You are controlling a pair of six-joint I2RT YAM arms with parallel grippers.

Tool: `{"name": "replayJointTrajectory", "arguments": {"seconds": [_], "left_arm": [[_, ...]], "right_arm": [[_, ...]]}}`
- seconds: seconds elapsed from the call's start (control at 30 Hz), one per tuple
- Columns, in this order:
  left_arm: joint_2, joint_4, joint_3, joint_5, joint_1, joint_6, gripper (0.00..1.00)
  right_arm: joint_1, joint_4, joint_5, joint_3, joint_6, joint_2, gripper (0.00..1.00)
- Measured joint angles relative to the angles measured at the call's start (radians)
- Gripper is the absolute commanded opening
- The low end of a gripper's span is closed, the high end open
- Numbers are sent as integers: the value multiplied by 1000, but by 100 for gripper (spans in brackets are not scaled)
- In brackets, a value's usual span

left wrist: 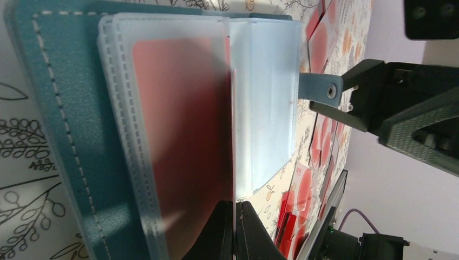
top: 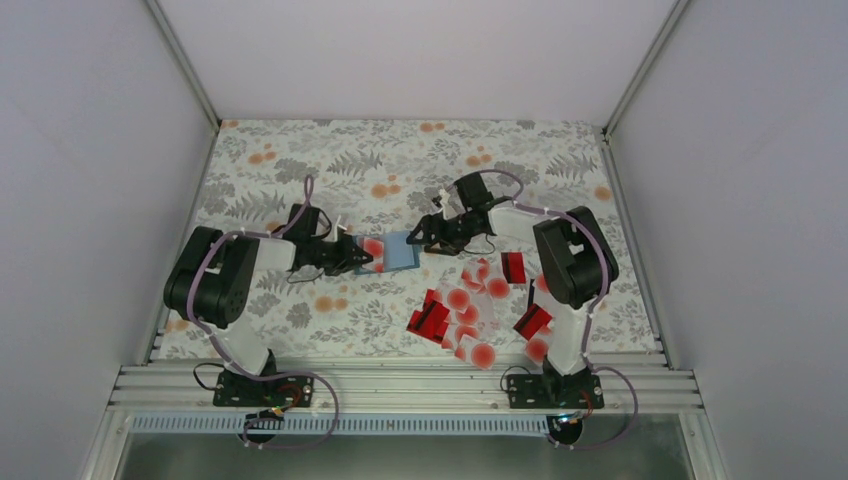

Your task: Put the credit cards into the card holder

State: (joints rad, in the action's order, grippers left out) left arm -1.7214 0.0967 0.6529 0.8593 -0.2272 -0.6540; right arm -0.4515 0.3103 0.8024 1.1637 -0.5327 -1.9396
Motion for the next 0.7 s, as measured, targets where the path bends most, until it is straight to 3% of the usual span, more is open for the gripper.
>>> {"name": "replayJointTrajectory", "arguments": {"seconds": [0.7], "left_arm": [[-43,27,19,31,0,27,2]], "right_arm": [[0,-7,18,14,6,-39,71]]}}
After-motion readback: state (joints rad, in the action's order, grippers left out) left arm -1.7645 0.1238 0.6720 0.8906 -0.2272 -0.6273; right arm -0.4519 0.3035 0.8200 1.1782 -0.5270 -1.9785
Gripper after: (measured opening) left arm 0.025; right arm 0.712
